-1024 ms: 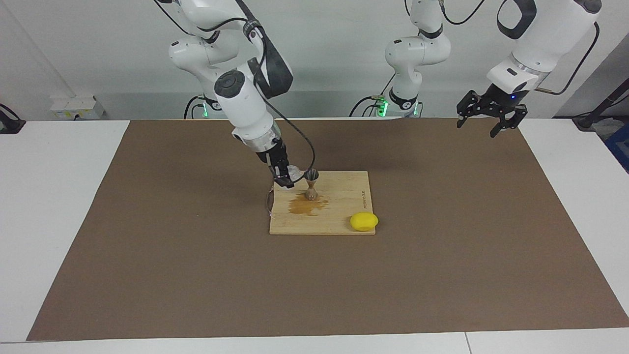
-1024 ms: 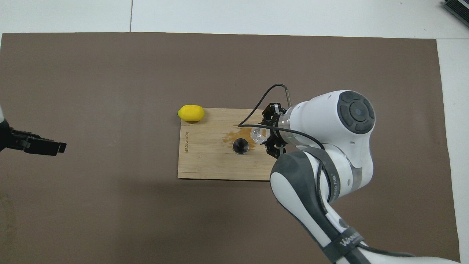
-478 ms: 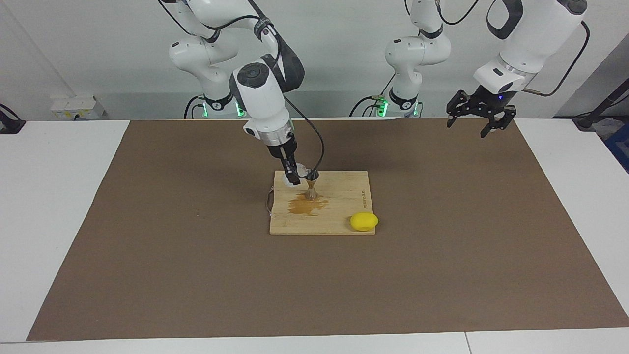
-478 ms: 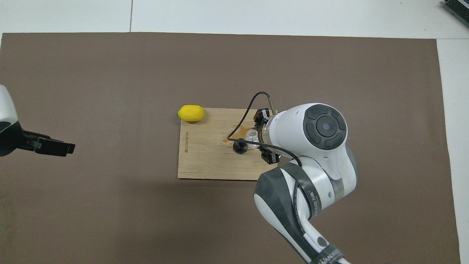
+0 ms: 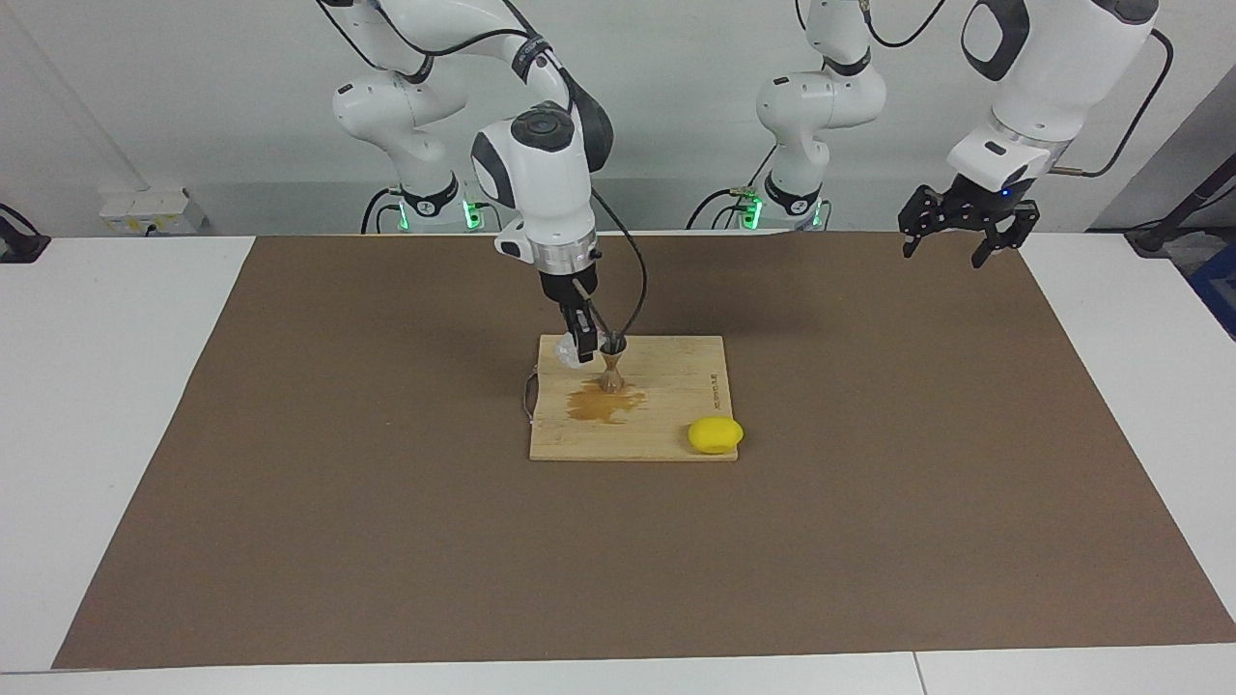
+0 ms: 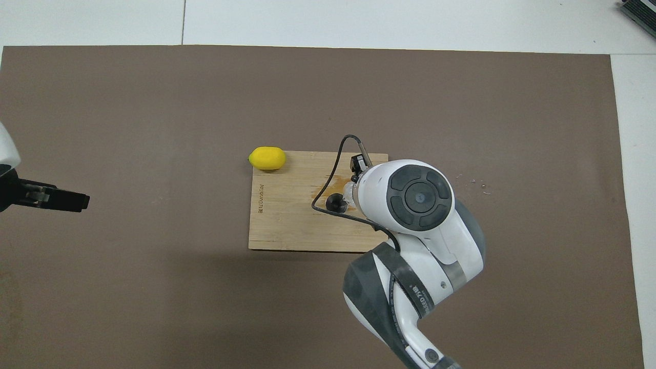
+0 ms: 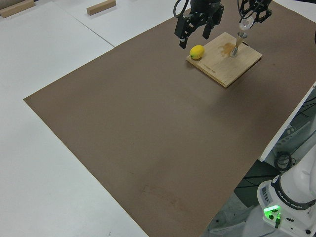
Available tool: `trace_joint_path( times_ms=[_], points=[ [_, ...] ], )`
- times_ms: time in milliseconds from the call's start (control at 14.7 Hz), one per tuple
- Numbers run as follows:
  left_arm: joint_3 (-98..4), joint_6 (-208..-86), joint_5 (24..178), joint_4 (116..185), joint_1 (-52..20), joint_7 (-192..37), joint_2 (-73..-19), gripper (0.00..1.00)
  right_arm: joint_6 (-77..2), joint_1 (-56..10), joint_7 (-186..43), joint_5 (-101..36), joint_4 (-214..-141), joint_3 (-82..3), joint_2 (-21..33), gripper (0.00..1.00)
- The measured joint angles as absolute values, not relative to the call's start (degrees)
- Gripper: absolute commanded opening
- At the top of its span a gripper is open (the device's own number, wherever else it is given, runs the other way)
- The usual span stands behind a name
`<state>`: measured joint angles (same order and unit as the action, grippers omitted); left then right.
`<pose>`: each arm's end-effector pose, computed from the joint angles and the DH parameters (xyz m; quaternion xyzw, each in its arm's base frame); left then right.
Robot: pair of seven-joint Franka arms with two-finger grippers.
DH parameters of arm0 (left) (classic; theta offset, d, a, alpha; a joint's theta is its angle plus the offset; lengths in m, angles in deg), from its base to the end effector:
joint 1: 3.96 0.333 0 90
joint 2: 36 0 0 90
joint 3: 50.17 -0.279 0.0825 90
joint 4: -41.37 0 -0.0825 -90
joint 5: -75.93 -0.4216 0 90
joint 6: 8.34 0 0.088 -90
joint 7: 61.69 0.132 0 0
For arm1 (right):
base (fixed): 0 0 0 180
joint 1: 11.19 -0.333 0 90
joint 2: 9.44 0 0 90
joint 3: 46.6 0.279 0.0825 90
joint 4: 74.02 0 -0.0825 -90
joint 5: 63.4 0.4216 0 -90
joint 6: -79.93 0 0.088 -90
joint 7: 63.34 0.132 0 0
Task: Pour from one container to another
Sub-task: 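Tilt the glass with the right gripper to pour into the jigger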
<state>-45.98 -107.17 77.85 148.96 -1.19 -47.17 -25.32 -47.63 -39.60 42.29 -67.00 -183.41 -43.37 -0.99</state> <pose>0.5500 -0.0195 0.5244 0.9905 -0.1358 0.0175 0.0079 0.5494 0.3341 0.3579 -0.8053 0.5863 -0.0517 0.0709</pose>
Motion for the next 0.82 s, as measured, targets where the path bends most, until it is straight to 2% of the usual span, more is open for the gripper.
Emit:
trace_joint_path(
  times_ms=[409, 819],
  points=[
    [-45.7, -109.2, 77.8, 148.2, -1.3, -49.0, -26.7, 1.00, -47.6, -41.8, 42.3, -70.7, -183.4, -43.3, -0.6, 0.00],
    [-45.9, -113.3, 77.6, 147.0, -1.3, -52.1, -32.0, 1.00, -47.6, -39.8, 42.5, -66.0, -182.2, -43.5, 0.0, 0.00]
  ],
)
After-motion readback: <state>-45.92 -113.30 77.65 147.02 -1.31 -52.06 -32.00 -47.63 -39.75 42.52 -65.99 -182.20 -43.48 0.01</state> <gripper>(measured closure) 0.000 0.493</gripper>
